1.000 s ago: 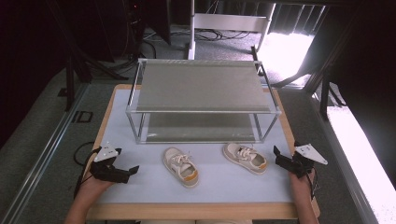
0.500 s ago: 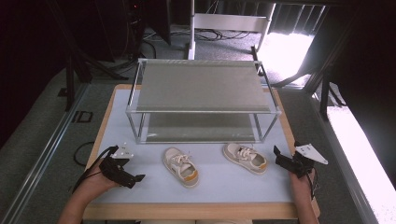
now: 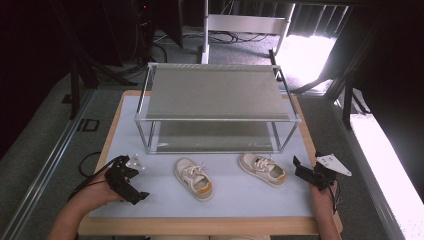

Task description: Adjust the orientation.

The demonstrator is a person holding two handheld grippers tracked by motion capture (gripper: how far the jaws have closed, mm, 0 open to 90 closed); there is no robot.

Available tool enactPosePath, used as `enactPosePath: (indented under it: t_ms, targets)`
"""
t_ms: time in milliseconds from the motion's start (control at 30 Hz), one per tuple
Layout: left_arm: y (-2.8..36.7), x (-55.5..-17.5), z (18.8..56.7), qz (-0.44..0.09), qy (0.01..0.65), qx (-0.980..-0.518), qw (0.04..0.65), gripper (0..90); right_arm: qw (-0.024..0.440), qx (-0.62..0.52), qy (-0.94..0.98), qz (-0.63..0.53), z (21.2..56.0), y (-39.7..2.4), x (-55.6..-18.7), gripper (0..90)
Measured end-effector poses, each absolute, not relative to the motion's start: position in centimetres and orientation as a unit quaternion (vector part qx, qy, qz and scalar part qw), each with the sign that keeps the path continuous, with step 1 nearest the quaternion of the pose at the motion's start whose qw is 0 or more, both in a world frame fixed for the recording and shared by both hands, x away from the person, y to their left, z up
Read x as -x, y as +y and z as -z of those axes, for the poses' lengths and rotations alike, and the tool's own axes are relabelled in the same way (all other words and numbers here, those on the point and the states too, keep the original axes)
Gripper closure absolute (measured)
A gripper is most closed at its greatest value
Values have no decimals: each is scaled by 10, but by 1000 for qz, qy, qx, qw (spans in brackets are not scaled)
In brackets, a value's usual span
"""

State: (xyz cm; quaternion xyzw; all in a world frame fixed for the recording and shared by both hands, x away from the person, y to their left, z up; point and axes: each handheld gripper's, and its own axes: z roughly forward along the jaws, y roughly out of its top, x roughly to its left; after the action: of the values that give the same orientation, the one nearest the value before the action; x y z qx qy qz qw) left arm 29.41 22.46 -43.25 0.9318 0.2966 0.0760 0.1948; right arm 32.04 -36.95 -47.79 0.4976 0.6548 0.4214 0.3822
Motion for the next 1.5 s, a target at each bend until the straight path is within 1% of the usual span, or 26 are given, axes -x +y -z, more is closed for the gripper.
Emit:
enactPosePath:
  t_ms: [233, 600, 767, 967, 1300, 1400, 1500]
  targets:
    - [224, -292, 428, -54, 295, -945, 133, 11, 383, -497, 656, -420, 478, -369, -320, 135]
    - [217, -296, 421, -21, 295, -953, 58, 11, 382, -497, 657, -419, 478, -369, -321, 135]
    - [212, -297, 416, -10, 301, -952, 62, 11, 382, -497, 657, -419, 478, -369, -321, 136]
    - [204, -296, 411, -9, 291, -954, 71, 11, 382, -496, 657, -419, 478, -369, -321, 136]
    - [176, -299, 396, -4, 259, -962, 90, 11, 382, -496, 658, -419, 478, -369, -321, 135]
    - [168, -300, 394, -6, 254, -963, 87, 11, 382, -496, 658, -418, 478, -369, -321, 135]
    - [160, -303, 393, -8, 263, -961, 80, 11, 382, -495, 659, -418, 478, -369, -321, 135]
